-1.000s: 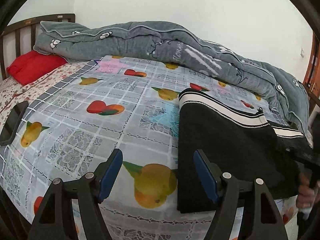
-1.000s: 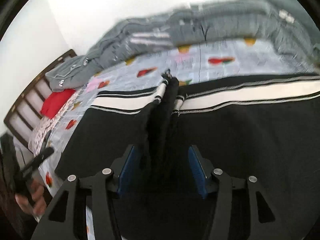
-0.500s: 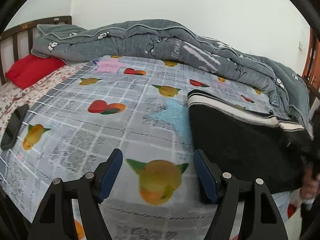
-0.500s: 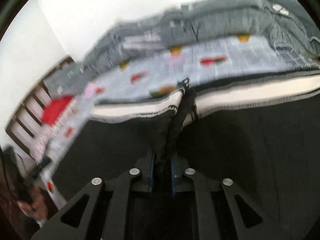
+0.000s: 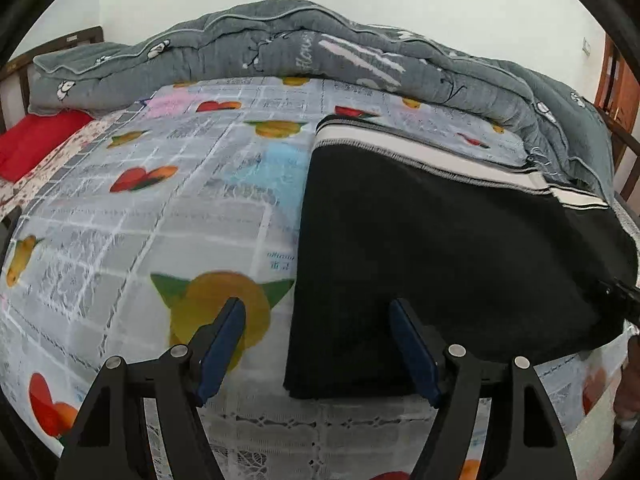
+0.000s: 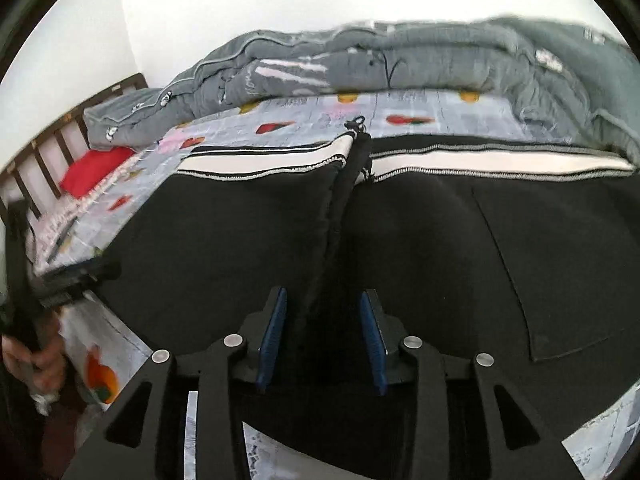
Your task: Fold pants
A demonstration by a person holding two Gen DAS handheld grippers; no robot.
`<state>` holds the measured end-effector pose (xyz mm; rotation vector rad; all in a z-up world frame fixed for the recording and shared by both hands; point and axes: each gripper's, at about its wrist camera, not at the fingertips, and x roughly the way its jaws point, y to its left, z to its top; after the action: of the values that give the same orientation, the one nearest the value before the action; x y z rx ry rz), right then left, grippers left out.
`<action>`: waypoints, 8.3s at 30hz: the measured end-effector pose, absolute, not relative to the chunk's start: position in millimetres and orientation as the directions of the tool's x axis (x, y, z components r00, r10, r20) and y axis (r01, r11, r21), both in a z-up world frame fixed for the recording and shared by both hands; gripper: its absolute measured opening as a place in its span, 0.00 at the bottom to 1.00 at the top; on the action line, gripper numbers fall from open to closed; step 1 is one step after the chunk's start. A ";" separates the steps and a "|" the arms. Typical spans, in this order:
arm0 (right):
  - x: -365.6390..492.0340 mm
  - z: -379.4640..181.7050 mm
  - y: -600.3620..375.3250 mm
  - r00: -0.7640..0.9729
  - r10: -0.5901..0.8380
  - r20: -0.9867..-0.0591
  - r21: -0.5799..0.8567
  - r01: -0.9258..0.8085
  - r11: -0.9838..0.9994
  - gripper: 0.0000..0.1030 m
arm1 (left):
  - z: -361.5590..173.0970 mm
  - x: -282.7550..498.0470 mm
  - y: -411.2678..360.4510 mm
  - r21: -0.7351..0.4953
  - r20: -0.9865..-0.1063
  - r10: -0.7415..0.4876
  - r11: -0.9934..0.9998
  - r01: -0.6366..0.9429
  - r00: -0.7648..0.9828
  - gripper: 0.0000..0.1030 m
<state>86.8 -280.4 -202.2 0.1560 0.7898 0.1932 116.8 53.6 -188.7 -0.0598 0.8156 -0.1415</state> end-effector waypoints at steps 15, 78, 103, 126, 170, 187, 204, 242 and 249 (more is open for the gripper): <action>0.7 -180.0 -500.5 0.737 -0.176 -0.653 0.211 0.400 0.892 0.58 | -158.2 163.3 34.4 -0.129 -0.714 -0.172 0.985 0.115 0.678 0.68; 130.0 -210.5 -391.6 0.722 -0.100 -0.684 0.185 0.305 0.934 0.33 | -180.0 203.7 223.3 -0.236 -0.761 -0.096 0.962 -0.136 0.641 0.29; 66.6 -150.8 -346.0 0.744 -0.205 -0.636 0.081 0.329 0.941 0.43 | -203.5 140.2 234.5 -0.486 -0.646 -0.333 0.873 -0.033 0.687 0.59; 59.1 -173.2 -309.9 0.717 -0.137 -0.684 0.092 0.271 0.958 0.44 | -203.0 125.1 232.7 -0.455 -0.660 -0.308 0.889 -0.039 0.685 0.60; 35.6 -184.5 -301.0 0.686 -0.133 -0.716 0.039 0.229 0.973 0.45 | -212.6 111.0 231.1 -0.567 -0.603 -0.370 0.822 -0.054 0.707 0.61; 35.5 -197.1 -318.7 0.688 -0.025 -0.725 0.153 0.196 0.969 0.45 | -205.0 116.4 216.8 -0.582 -0.638 -0.244 0.773 -0.251 0.730 0.38; 26.8 -197.1 -386.0 0.730 -0.090 -0.677 0.114 0.226 0.967 0.45 | -79.1 134.8 63.8 -0.258 -0.552 -0.119 0.965 -0.034 0.825 0.14; 123.5 -204.6 -309.6 0.674 0.452 -0.584 0.502 -0.138 0.854 0.71 | -123.4 56.8 -11.7 -0.117 -0.631 -0.227 0.973 0.198 0.742 0.74; 137.1 -195.7 -281.7 0.671 0.497 -0.550 0.475 -0.239 0.847 0.18 | -170.0 44.6 -5.6 -0.197 -0.674 -0.263 0.965 0.175 0.690 0.74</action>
<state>137.1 -281.7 -195.7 0.3830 0.7253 0.4262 44.6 -5.6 -170.0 -0.1202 0.7710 -0.2457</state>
